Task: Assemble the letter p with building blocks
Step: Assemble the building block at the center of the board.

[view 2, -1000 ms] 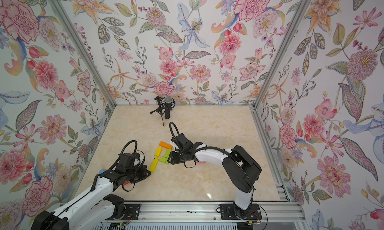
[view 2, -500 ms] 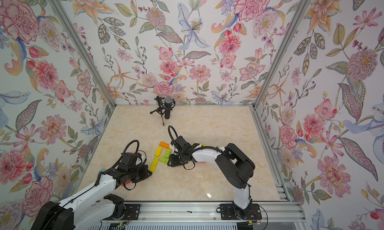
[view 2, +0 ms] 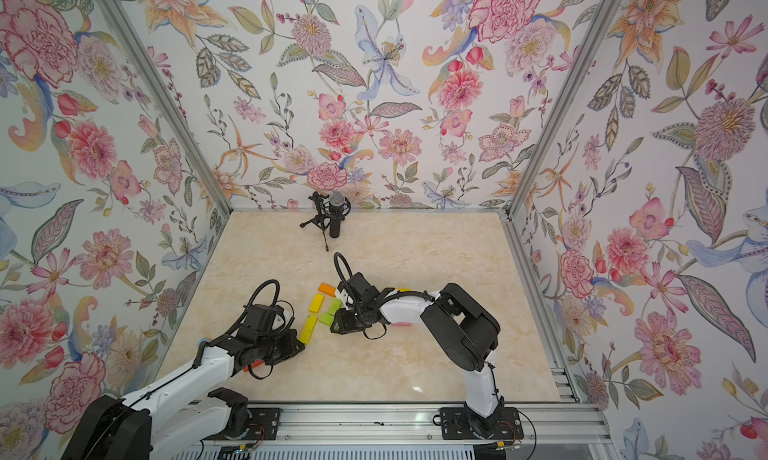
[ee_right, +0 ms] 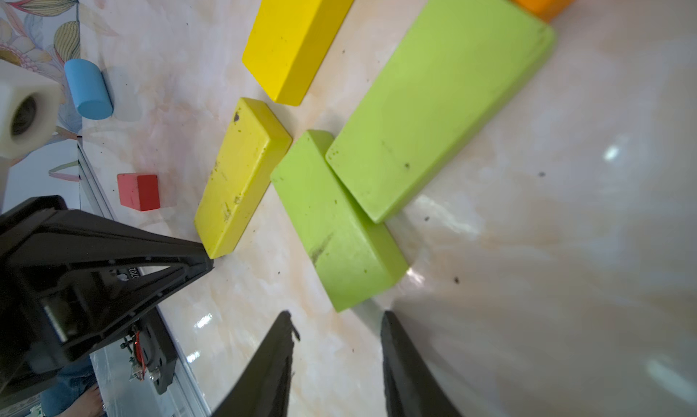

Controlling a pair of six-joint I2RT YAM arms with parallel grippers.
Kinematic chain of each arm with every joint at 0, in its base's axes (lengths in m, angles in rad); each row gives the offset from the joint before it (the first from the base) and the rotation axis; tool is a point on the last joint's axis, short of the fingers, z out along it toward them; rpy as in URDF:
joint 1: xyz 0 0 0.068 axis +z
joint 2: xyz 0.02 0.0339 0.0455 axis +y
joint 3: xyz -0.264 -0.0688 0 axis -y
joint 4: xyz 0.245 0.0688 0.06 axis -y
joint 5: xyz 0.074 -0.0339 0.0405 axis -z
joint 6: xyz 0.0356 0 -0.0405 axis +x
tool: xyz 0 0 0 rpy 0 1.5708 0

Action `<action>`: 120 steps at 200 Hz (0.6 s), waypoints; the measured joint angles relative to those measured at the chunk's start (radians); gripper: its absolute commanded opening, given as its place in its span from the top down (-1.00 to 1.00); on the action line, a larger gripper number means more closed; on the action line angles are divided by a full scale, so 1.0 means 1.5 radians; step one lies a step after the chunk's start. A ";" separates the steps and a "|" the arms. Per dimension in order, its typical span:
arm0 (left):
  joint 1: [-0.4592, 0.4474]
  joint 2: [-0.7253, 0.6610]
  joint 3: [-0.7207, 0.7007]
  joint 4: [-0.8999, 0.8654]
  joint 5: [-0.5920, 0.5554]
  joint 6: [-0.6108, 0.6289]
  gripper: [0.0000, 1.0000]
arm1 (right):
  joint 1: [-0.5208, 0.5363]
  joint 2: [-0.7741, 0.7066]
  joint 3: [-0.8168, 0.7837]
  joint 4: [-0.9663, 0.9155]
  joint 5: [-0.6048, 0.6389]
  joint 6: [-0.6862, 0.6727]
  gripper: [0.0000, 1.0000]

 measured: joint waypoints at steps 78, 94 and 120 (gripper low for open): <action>0.000 0.017 0.000 0.010 0.000 0.011 1.00 | -0.009 0.013 0.014 0.004 -0.007 0.000 0.22; 0.000 0.017 0.000 0.010 0.000 0.011 1.00 | -0.011 0.016 0.017 0.005 -0.007 0.000 0.22; 0.000 0.017 0.000 0.010 0.000 0.011 1.00 | -0.012 0.020 0.021 0.006 -0.009 0.000 0.22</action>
